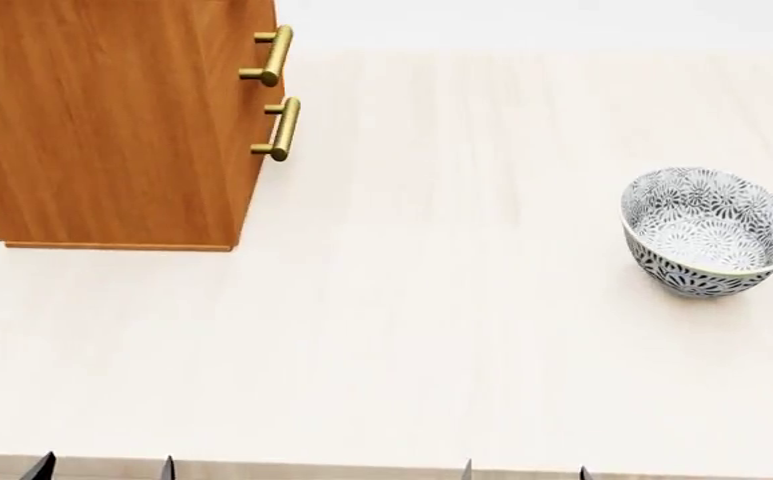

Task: Put the bowl on top of the cabinet.

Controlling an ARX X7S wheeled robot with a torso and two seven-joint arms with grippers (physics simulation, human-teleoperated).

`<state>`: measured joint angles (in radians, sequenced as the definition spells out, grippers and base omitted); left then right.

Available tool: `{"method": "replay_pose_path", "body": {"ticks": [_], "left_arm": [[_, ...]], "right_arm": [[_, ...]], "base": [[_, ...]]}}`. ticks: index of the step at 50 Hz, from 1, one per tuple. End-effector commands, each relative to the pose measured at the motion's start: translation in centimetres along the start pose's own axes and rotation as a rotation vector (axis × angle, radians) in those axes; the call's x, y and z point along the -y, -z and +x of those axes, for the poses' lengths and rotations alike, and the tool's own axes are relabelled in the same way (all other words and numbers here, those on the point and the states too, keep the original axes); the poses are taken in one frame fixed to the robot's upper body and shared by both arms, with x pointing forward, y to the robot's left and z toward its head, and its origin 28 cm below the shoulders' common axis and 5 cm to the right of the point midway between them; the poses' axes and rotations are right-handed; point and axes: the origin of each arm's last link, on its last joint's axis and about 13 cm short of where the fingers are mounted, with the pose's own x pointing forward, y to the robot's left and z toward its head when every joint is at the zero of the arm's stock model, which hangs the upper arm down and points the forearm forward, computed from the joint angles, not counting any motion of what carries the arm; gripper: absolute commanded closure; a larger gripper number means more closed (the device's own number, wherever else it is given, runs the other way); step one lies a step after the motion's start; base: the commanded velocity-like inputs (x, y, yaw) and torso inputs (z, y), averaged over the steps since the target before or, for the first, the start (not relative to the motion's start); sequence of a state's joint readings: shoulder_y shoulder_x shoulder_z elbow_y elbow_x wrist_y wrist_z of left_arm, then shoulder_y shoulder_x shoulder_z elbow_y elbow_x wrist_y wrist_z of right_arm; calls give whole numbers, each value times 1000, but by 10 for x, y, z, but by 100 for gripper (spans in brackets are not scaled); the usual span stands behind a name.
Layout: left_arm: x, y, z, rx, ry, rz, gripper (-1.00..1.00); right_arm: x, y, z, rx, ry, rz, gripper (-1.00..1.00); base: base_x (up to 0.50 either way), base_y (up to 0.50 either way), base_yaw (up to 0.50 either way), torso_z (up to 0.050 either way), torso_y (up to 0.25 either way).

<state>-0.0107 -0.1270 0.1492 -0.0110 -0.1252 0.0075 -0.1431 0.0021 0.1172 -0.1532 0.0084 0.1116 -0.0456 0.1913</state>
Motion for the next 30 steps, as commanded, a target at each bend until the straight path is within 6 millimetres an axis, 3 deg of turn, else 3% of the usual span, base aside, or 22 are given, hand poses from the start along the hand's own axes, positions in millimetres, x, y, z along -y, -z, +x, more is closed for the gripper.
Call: {"method": "replay_pose_path", "body": {"ticks": [1,30], "left_arm": [[0,0,0,-2,1,1,-100],[0,0,1,-2,0,1,-100]], "right_arm": [[0,1,1,-11,-4,4,-100],[0,1,2,-33,-17,3,-100]], "base": [[0,0,0,0,0],[-2,-51,0,0,0]]}}
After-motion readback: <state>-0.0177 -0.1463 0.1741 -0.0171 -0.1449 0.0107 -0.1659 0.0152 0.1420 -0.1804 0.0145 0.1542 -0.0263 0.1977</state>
